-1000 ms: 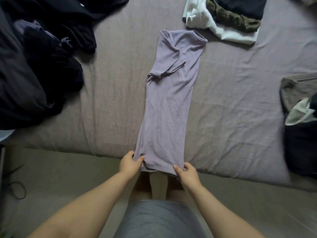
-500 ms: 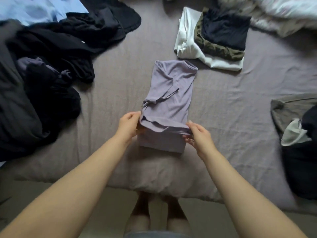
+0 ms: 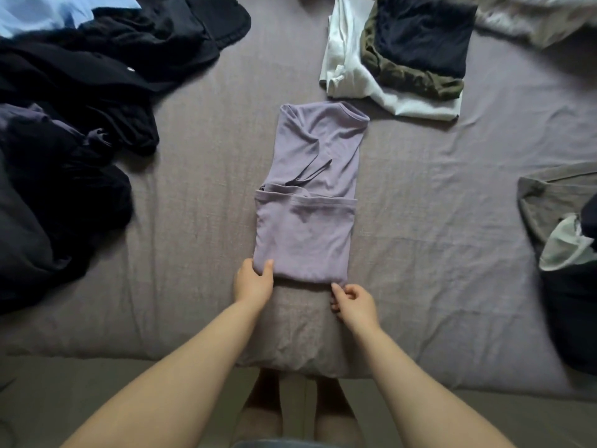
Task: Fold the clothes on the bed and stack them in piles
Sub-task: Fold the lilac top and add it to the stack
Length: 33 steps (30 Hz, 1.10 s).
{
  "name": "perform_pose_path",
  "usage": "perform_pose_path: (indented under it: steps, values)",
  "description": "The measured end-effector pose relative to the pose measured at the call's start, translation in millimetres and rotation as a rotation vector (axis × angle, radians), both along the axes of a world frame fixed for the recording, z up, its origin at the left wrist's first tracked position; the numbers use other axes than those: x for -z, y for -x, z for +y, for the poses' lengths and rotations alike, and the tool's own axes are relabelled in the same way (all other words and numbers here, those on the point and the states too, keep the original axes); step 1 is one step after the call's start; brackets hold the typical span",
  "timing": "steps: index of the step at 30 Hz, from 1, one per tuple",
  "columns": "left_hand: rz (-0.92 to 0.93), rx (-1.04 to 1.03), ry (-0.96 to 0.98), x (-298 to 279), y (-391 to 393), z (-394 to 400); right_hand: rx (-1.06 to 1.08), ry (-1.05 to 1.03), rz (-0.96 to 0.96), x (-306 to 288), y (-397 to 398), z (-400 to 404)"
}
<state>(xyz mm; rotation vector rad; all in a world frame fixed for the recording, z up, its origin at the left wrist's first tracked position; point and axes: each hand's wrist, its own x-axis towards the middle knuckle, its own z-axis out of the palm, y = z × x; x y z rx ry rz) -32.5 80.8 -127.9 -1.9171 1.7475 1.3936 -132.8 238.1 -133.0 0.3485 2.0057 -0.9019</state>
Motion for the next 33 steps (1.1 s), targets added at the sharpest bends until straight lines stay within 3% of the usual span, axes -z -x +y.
perform_pose_path:
  steps: [3, 6, 10, 15, 18, 23, 28, 33]
  values:
    - [0.057, -0.060, -0.086, -1.1, -1.6, 1.9, 0.098, 0.031, -0.053, -6.2, -2.5, 0.8]
    - [0.185, -0.284, -0.256, -5.7, -4.9, 1.5, 0.289, 0.112, -0.200, -13.7, 3.6, -6.1]
    - [0.301, -0.510, -0.445, -8.0, -5.8, -8.3, 0.455, 0.061, -0.139, -0.2, 19.5, -29.1]
    - [0.188, -0.422, -0.351, -14.7, 7.7, -20.8, 0.238, -0.061, -0.013, -4.3, 26.5, -39.8]
    - [0.168, -0.331, -0.319, -25.9, 13.8, -29.6, 0.224, -0.010, -0.013, -23.0, 34.6, -33.4]
    - [0.361, -0.429, -0.388, -62.3, 55.1, -67.1, 0.292, 0.226, 0.114, -61.9, 89.2, -63.6]
    - [0.545, -0.589, -0.457, -89.1, 135.9, -127.1, 0.357, 0.405, 0.117, -89.5, 168.5, -137.4]
    - [0.651, -0.555, -0.306, -77.9, 215.4, -171.1, 0.336, 0.353, 0.134, -73.7, 248.2, -200.0]
